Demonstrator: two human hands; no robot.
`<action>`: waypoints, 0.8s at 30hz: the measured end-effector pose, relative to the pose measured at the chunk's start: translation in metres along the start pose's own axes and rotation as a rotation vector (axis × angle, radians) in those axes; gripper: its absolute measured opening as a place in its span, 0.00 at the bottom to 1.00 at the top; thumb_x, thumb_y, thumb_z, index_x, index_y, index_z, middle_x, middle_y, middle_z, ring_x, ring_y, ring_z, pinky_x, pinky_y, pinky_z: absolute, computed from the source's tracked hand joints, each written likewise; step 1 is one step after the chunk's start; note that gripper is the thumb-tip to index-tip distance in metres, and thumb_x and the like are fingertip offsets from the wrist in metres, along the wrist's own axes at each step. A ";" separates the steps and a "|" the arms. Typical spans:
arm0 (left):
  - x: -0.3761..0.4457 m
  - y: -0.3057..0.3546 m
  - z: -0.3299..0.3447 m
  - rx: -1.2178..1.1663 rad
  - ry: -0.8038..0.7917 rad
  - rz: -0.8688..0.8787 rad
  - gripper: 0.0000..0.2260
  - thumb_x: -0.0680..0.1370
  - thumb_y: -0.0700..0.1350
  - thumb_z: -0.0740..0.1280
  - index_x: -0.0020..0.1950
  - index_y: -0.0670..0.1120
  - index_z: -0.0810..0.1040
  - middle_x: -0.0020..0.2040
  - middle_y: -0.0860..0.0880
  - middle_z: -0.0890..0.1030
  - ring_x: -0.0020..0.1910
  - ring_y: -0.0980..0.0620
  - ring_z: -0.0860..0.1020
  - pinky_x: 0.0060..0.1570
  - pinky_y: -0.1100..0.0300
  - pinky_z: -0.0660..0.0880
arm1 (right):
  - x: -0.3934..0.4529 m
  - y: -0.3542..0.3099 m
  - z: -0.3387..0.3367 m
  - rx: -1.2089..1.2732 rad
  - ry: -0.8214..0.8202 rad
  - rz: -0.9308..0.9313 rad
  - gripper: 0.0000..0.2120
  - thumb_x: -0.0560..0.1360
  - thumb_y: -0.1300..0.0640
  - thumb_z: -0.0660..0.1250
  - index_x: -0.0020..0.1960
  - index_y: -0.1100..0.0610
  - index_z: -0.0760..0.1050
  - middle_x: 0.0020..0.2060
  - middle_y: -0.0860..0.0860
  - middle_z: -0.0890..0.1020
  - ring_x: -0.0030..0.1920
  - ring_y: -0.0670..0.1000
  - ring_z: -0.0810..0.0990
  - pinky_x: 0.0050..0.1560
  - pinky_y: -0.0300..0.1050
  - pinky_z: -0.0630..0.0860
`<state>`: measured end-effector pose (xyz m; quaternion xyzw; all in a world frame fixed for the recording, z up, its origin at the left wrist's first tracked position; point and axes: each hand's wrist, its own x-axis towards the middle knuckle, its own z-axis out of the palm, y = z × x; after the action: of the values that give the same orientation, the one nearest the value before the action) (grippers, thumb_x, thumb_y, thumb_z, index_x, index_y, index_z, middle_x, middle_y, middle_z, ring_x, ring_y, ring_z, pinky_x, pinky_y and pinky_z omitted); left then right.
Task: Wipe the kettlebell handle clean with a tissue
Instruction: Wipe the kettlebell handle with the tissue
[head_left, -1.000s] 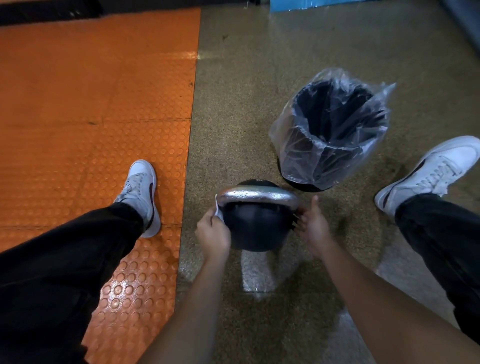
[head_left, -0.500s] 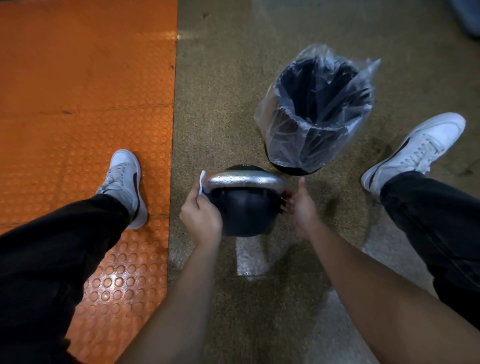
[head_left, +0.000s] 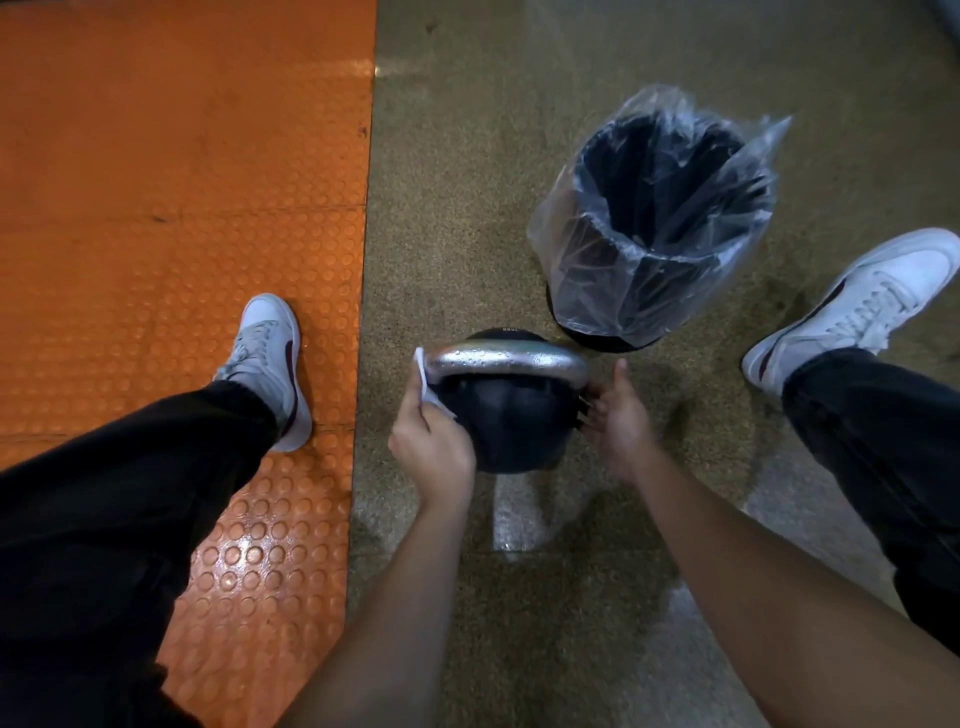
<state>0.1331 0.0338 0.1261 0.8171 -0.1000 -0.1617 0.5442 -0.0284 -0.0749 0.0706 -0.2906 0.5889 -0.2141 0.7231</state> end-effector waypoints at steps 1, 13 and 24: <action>-0.003 -0.006 -0.001 0.020 0.001 -0.041 0.21 0.79 0.36 0.58 0.67 0.49 0.80 0.56 0.52 0.84 0.51 0.57 0.81 0.58 0.61 0.74 | 0.000 0.001 0.000 0.006 -0.003 0.002 0.36 0.81 0.32 0.49 0.71 0.59 0.72 0.69 0.57 0.76 0.70 0.57 0.74 0.70 0.55 0.69; 0.011 -0.015 0.001 0.070 -0.063 -0.152 0.20 0.78 0.38 0.57 0.67 0.47 0.79 0.62 0.47 0.82 0.62 0.45 0.78 0.66 0.52 0.72 | -0.002 -0.003 0.002 0.021 -0.026 -0.002 0.35 0.82 0.35 0.47 0.73 0.61 0.70 0.70 0.58 0.75 0.70 0.58 0.73 0.67 0.52 0.69; 0.002 -0.017 0.000 0.077 -0.064 -0.140 0.21 0.78 0.38 0.58 0.68 0.49 0.79 0.61 0.47 0.83 0.61 0.44 0.79 0.65 0.49 0.74 | -0.003 -0.002 0.001 0.002 -0.024 0.001 0.35 0.82 0.34 0.47 0.73 0.60 0.71 0.70 0.58 0.75 0.70 0.58 0.73 0.65 0.52 0.70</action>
<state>0.1345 0.0397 0.1103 0.8369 -0.0660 -0.2216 0.4961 -0.0277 -0.0741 0.0748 -0.2920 0.5804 -0.2107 0.7304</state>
